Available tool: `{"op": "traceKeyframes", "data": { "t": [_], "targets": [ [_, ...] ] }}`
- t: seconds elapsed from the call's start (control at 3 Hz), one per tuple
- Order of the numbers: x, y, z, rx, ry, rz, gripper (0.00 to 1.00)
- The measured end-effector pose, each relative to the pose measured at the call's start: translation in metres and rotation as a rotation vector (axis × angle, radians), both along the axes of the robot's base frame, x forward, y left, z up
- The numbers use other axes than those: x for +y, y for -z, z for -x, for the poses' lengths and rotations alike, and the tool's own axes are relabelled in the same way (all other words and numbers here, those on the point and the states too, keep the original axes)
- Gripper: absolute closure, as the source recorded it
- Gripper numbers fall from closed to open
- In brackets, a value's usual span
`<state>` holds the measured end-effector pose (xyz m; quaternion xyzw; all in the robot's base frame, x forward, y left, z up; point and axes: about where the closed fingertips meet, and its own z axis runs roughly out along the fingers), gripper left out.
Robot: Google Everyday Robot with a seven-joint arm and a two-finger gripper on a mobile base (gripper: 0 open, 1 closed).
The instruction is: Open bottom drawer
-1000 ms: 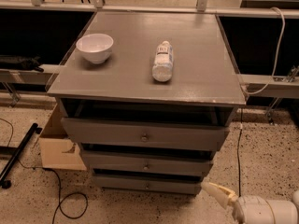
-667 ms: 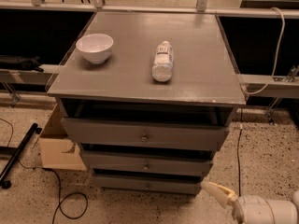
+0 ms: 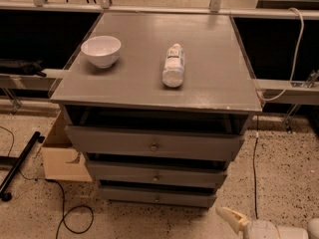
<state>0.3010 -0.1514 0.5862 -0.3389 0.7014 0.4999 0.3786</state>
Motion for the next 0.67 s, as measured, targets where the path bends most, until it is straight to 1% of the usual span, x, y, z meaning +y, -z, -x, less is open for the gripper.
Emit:
{"op": "traceKeyframes", "data": {
  "t": [0.33,0.67],
  "targets": [
    [-0.0013,0.0309,0.0077,0.029,0.056,0.102,0.00],
    [-0.0013,0.0311,0.0070,0.029,0.058,0.103,0.00]
  ]
}}
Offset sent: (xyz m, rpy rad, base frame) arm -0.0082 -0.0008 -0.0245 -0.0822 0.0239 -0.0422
